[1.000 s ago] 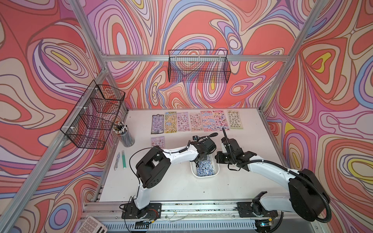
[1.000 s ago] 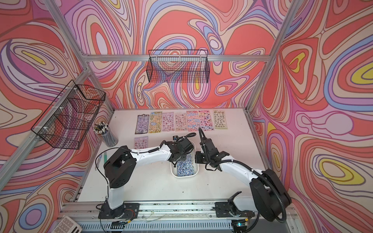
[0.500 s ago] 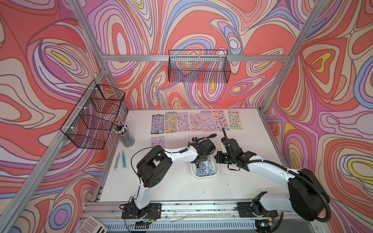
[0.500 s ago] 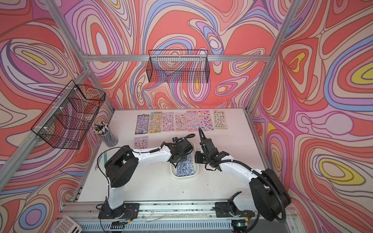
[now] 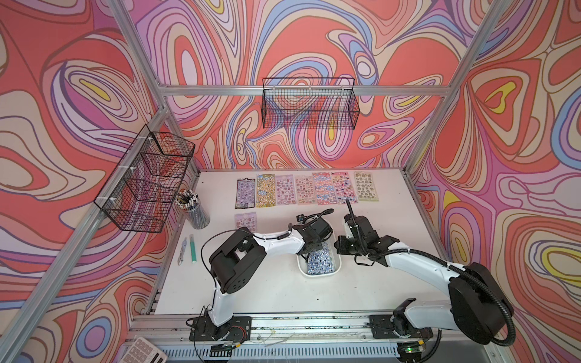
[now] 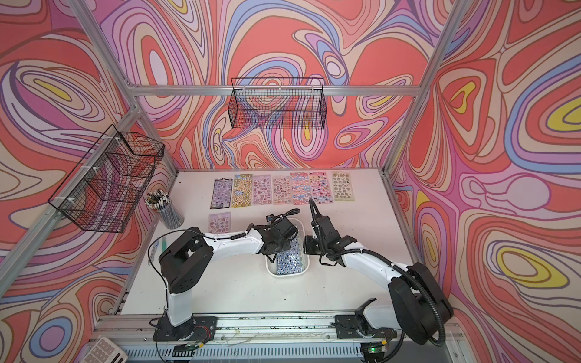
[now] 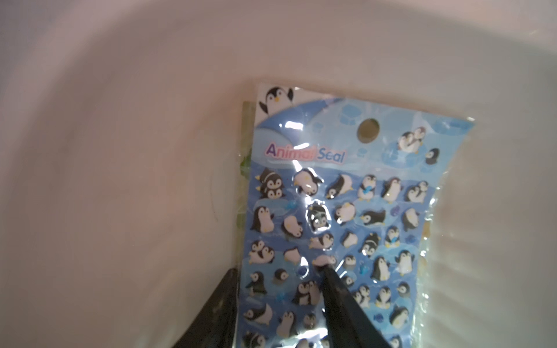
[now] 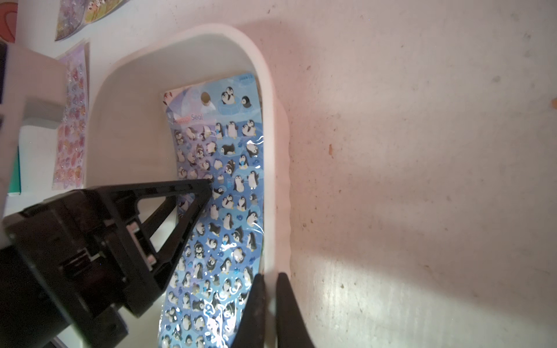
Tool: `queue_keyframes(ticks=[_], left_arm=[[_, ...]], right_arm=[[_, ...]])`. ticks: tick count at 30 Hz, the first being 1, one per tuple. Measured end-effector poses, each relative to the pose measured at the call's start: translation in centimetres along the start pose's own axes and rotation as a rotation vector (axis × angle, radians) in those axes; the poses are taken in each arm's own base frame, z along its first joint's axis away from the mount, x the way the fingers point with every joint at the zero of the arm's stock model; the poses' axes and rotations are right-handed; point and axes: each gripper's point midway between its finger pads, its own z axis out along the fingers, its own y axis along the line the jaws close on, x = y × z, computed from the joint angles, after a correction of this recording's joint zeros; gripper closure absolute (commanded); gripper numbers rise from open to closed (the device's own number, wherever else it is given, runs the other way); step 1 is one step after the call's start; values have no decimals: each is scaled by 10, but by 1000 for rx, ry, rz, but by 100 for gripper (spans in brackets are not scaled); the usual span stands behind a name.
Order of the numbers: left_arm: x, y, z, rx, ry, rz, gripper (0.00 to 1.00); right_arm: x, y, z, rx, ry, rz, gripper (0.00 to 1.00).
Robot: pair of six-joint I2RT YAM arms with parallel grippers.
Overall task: Take the stickers out of the storage box
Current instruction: Pick up the sticker from the storage box.
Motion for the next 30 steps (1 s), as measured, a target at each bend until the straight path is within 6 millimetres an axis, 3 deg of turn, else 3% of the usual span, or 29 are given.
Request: queue_keyframes(ticks=[30], left_arm=[[-8, -6, -32, 76, -13, -24, 80]], right_arm=[[-1, -3, 4, 10, -2, 1, 100]])
